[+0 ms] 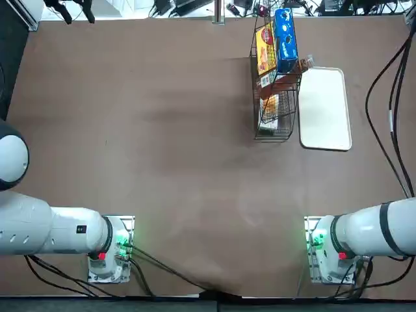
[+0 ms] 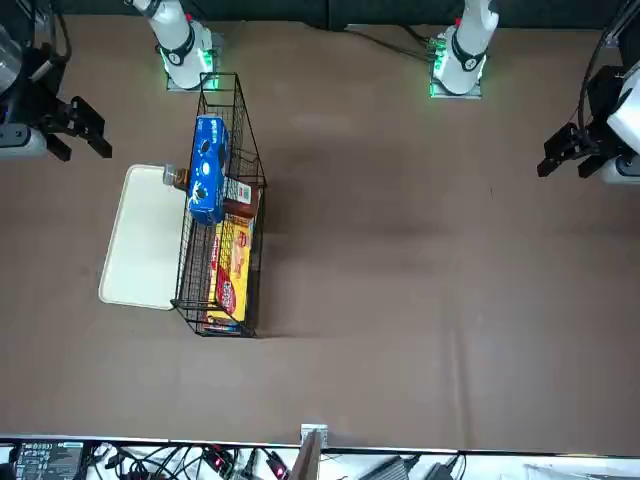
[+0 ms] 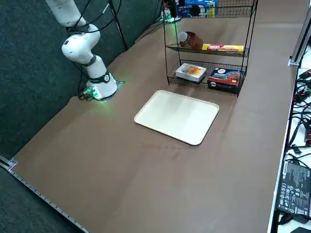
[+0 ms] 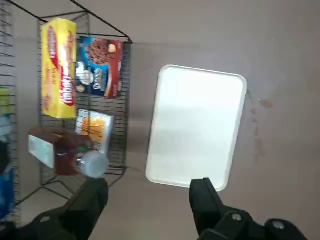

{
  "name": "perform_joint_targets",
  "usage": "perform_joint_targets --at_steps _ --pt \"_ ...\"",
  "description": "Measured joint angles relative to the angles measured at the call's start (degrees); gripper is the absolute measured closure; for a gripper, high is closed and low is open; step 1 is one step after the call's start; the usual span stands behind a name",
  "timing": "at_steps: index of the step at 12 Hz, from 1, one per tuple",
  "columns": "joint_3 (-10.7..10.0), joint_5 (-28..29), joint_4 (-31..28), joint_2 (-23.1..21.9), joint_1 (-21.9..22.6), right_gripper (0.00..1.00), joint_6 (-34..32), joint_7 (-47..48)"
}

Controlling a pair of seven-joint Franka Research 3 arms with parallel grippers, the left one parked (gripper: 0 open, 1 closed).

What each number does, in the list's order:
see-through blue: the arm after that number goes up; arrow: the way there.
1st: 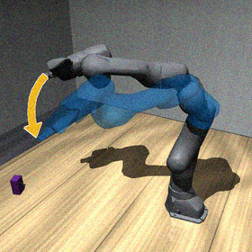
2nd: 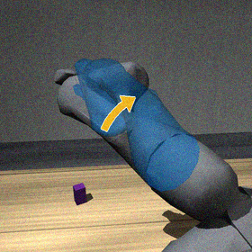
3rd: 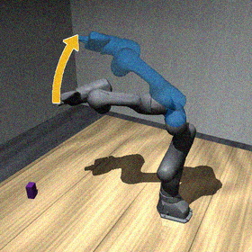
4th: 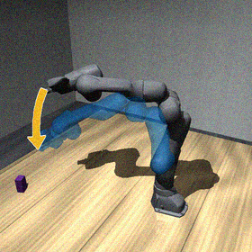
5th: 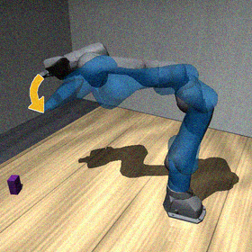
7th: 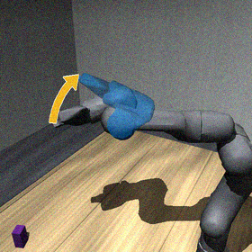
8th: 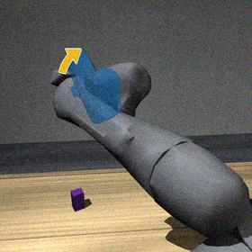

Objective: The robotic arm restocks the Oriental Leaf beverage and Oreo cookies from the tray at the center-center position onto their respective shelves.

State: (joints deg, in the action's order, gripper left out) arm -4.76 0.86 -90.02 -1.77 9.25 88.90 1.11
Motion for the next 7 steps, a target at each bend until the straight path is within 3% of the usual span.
perform_joint_targets --at_steps 7 --pt "0.81 -1.81 -3.20 -1.76 -4.87 0.00 -0.12 -3.56"
